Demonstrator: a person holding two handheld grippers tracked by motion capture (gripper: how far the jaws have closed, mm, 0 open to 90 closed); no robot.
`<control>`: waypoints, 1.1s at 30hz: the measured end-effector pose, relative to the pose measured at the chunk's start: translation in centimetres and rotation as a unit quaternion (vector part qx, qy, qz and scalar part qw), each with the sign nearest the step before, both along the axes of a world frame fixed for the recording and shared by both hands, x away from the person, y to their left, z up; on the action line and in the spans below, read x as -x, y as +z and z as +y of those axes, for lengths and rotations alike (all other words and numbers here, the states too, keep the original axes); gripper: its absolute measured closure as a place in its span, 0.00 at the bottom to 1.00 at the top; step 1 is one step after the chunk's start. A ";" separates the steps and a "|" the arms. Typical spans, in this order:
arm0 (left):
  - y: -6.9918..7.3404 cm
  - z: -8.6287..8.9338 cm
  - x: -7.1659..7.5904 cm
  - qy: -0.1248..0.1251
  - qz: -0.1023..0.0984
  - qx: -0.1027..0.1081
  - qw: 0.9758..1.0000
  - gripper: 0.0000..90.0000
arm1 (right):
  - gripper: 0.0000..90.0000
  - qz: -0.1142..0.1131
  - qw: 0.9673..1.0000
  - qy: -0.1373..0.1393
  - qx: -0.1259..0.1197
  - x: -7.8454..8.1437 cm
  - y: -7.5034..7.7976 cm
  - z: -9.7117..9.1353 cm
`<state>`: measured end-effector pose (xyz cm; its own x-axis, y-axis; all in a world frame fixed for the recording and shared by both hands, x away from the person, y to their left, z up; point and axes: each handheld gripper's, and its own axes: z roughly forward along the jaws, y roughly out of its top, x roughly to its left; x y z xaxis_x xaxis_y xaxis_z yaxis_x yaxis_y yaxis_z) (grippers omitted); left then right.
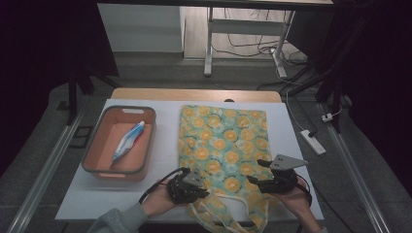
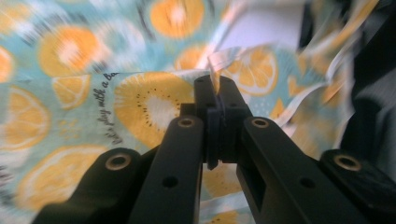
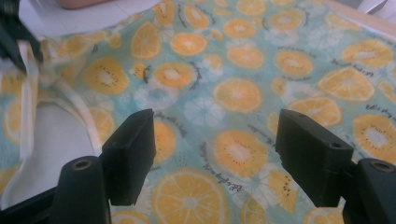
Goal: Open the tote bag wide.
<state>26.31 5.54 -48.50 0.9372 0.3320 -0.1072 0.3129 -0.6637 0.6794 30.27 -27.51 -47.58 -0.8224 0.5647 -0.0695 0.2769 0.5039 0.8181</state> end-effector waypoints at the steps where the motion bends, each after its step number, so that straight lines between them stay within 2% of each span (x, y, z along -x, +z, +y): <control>1: 0.6 0.5 0.0 0.005 -0.003 0.015 1.000 0.99 | 0.32 -0.002 1.000 0.001 -0.004 0.1 0.2 -0.1; 4: 2.4 1.9 -0.2 0.025 -0.005 0.061 0.998 0.99 | 0.32 -0.002 1.000 0.008 -0.011 0.6 1.1 -0.2; 6: 3.3 2.8 -0.4 0.037 -0.011 0.082 0.996 0.99 | 0.32 -0.002 1.000 0.016 -0.016 1.0 1.6 -0.1; 9: 4.3 4.0 -0.8 0.054 -0.015 0.106 0.993 0.99 | 0.32 0.002 0.999 0.045 -0.013 2.1 2.4 1.0; 10: 4.6 4.4 -0.9 0.061 -0.016 0.113 0.992 0.99 | 0.32 0.002 0.999 0.045 -0.013 2.1 2.4 1.0; 11: 5.0 5.0 -1.2 0.071 -0.017 0.123 0.990 0.99 | 0.32 0.012 0.998 0.068 -0.007 2.9 2.5 1.9; 12: 5.0 5.0 -1.2 0.071 -0.017 0.123 0.990 0.99 | 0.32 0.018 0.997 0.079 -0.003 3.3 2.5 2.4; 14: 5.2 5.7 -1.4 0.084 -0.019 0.133 0.987 0.99 | 0.29 0.029 0.995 0.097 0.014 4.0 2.2 3.4; 16: 5.3 6.2 -1.7 0.092 -0.018 0.136 0.986 0.99 | 0.26 0.034 0.993 0.105 0.029 4.7 1.9 4.2; 20: 5.4 7.1 -2.1 0.108 -0.019 0.142 0.984 0.99 | 0.19 0.020 0.994 0.087 0.063 5.4 1.5 4.6; 25: 5.6 7.8 -2.4 0.117 -0.016 0.152 0.981 0.99 | 0.16 0.022 0.995 0.067 0.074 4.9 0.7 4.2; 27: 5.6 7.9 -2.5 0.119 -0.015 0.156 0.981 0.99 | 0.16 0.029 0.994 0.068 0.077 4.4 0.1 4.4; 28: 5.6 7.9 -2.5 0.119 -0.014 0.156 0.980 0.99 | 0.16 0.042 0.993 0.075 0.083 3.8 -0.8 5.0; 30: 5.6 7.9 -2.6 0.118 -0.012 0.155 0.981 0.99 | 0.18 0.046 0.990 0.083 0.107 3.4 -1.8 5.9; 31: 5.6 7.9 -2.6 0.118 -0.012 0.155 0.981 0.99 | 0.22 0.043 0.988 0.088 0.121 3.2 -2.3 6.2; 32: 5.6 7.9 -2.6 0.117 -0.013 0.153 0.981 0.99 | 0.22 0.043 0.988 0.088 0.121 3.2 -2.3 6.2; 33: 5.6 7.8 -2.5 0.116 -0.012 0.152 0.982 0.99 | 0.36 0.047 0.988 0.086 0.120 2.6 -3.0 6.6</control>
<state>28.83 13.35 -42.92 0.8437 0.4930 -0.2124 0.4126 -0.3425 0.8441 27.71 -20.95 -50.60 -0.9135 0.3933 -0.1042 0.2394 0.7265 0.6441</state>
